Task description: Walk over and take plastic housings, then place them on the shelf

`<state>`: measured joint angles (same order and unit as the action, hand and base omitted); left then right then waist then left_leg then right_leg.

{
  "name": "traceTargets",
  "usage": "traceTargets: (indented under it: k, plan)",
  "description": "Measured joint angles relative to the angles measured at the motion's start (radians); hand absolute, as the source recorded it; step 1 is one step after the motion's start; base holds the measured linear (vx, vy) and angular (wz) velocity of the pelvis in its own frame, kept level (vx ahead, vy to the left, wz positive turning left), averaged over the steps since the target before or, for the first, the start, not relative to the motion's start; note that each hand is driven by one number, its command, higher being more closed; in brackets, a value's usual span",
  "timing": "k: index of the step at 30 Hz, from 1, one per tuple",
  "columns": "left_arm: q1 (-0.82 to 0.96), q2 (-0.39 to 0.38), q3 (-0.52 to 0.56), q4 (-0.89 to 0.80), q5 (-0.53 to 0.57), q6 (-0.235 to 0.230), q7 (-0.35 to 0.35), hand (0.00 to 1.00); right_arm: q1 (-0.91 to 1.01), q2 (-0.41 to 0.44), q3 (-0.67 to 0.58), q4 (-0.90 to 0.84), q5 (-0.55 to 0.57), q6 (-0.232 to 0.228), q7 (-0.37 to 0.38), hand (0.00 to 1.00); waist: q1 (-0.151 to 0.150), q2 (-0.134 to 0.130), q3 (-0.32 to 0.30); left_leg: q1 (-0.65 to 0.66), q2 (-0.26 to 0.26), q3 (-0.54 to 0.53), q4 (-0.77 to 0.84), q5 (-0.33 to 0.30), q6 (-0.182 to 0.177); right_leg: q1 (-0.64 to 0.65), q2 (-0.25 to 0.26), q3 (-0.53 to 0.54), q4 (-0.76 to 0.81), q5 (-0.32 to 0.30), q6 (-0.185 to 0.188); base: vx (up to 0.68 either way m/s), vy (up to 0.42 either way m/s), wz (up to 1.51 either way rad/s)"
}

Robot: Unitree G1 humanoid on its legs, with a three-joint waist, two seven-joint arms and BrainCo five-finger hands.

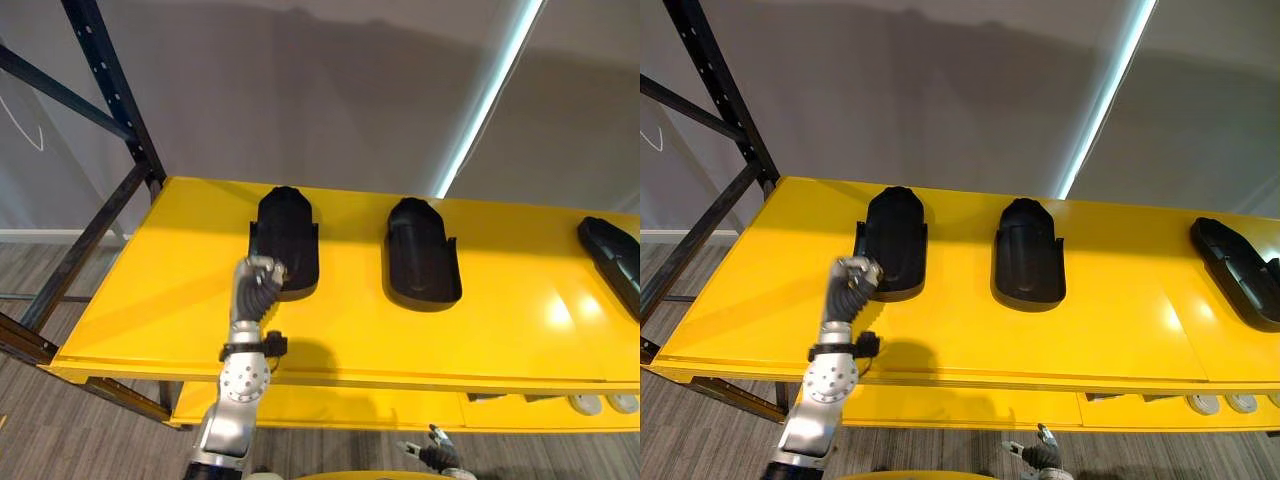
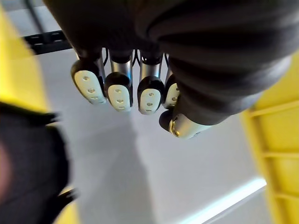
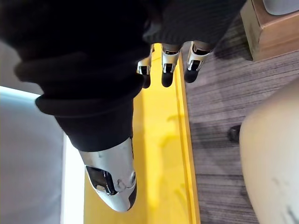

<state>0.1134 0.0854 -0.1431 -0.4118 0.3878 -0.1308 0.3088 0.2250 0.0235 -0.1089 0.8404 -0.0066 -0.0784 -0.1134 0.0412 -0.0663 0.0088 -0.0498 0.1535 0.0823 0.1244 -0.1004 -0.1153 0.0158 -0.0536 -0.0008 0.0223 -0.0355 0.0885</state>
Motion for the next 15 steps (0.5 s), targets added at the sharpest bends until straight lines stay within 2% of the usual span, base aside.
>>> traceTargets:
  k: [2,3,5,7,11,13,15]
  plan:
    - [0.015,0.017,0.061,-0.198,-0.038,-0.071,0.021,1.0,0.0,-0.001,0.0,0.0,0.0,0.0,0.0,0.0,0.0,0.004,0.001,-0.013,0.001,-0.013,0.037,-0.021,0.001,0.005,0.0,-0.009,0.011,-0.01,0.004,0.02,0.01,0.12]
    - [0.022,0.016,0.087,-0.235,-0.052,-0.085,0.033,1.0,0.0,-0.001,0.0,0.0,0.0,0.0,0.0,0.0,0.001,0.005,0.002,-0.013,0.001,-0.021,0.043,-0.026,0.001,0.01,0.0,-0.013,0.011,-0.01,0.003,0.03,0.002,0.21]
    - [0.046,0.014,0.25,-0.331,-0.132,-0.128,0.107,1.0,0.0,0.0,-0.001,0.0,0.0,-0.001,0.0,0.0,0.005,0.01,0.004,-0.022,0.0,-0.048,0.071,-0.045,0.006,0.029,0.0,-0.037,0.012,-0.02,-0.001,0.03,-0.001,0.3]
    - [0.063,0.009,0.317,-0.34,-0.164,-0.143,0.134,1.0,-0.001,0.002,0.0,0.0,0.0,-0.001,0.0,0.0,0.005,0.012,0.005,-0.029,-0.001,-0.056,0.077,-0.047,0.006,0.031,0.0,-0.05,0.013,-0.023,-0.002,0.01,-0.009,0.25]
    - [0.186,-0.068,0.527,-0.321,-0.272,-0.15,0.203,1.0,-0.001,0.002,-0.001,0.0,0.0,0.0,-0.001,0.0,0.016,0.013,0.007,-0.058,-0.003,-0.102,0.114,-0.059,0.005,0.032,0.0,-0.1,0.05,-0.058,-0.012,0.0,-0.024,0.36]
    - [0.24,-0.094,0.57,-0.256,-0.301,-0.143,0.212,1.0,0.001,0.001,-0.001,0.0,0.0,0.001,-0.002,0.0,0.03,0.012,0.007,-0.076,-0.001,-0.12,0.137,-0.068,0.004,0.032,0.0,-0.118,0.06,-0.068,-0.014,0.0,-0.014,0.31]
    - [0.311,-0.121,0.588,-0.123,-0.32,-0.103,0.207,1.0,-0.002,0.001,0.001,-0.003,-0.002,0.002,-0.004,0.0,0.031,0.012,0.007,-0.095,-0.004,-0.15,0.164,-0.079,0.006,0.033,-0.001,-0.146,0.082,-0.087,-0.017,0.0,-0.009,0.35]
